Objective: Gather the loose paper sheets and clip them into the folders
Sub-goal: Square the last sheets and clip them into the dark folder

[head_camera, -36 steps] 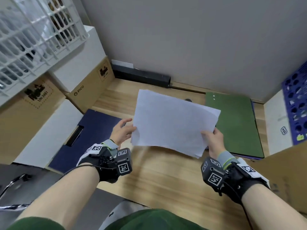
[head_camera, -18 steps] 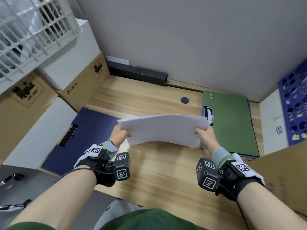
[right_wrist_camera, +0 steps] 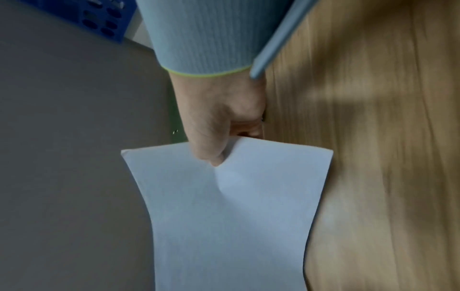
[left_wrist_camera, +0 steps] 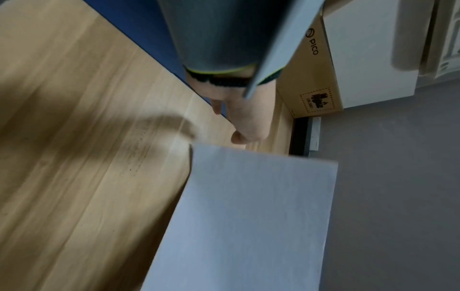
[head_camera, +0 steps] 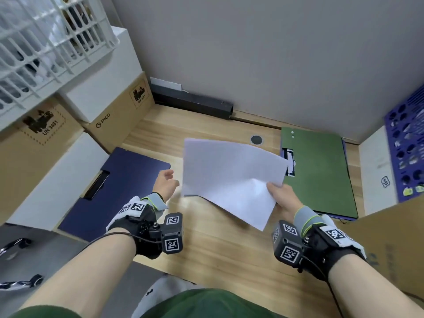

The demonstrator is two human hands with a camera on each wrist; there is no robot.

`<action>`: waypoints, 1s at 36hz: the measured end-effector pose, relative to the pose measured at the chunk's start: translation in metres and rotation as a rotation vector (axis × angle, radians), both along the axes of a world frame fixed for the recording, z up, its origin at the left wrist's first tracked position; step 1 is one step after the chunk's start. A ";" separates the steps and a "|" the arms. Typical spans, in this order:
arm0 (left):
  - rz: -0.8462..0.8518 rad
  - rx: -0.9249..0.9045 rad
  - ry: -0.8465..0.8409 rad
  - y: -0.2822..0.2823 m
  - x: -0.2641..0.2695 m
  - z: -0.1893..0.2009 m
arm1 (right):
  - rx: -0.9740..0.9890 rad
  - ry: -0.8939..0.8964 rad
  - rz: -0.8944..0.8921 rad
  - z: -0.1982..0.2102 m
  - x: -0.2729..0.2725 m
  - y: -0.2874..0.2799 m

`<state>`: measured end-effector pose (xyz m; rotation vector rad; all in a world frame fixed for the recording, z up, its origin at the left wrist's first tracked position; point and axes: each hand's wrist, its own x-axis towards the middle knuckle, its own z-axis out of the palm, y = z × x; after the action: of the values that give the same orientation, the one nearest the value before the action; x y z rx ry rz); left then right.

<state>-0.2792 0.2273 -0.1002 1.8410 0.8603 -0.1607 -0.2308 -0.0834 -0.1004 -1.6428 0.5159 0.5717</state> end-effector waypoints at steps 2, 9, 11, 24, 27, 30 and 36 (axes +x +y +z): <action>0.003 -0.075 0.061 0.001 -0.002 0.001 | 0.073 -0.006 -0.087 0.001 0.001 -0.003; -0.245 -0.541 0.167 -0.015 -0.012 0.013 | 0.158 0.012 -0.105 0.012 0.004 0.004; -0.214 -0.589 0.111 -0.022 -0.012 0.014 | 0.254 0.000 -0.078 0.015 -0.001 0.015; -0.133 -0.106 0.135 -0.004 -0.032 0.015 | 0.335 0.129 0.207 -0.002 -0.039 0.023; -0.233 -0.171 0.165 0.003 -0.046 0.010 | 0.294 0.170 0.281 -0.002 -0.042 0.017; -0.321 -0.192 0.304 0.005 -0.052 0.010 | 0.273 0.208 0.383 0.001 -0.046 0.016; -0.445 -0.294 0.350 -0.015 -0.050 0.021 | 0.346 0.285 0.367 -0.001 -0.054 0.023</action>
<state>-0.3293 0.2122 -0.0787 1.7211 0.6047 -0.8648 -0.2852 -0.0609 -0.1017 -1.3353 0.2964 1.1142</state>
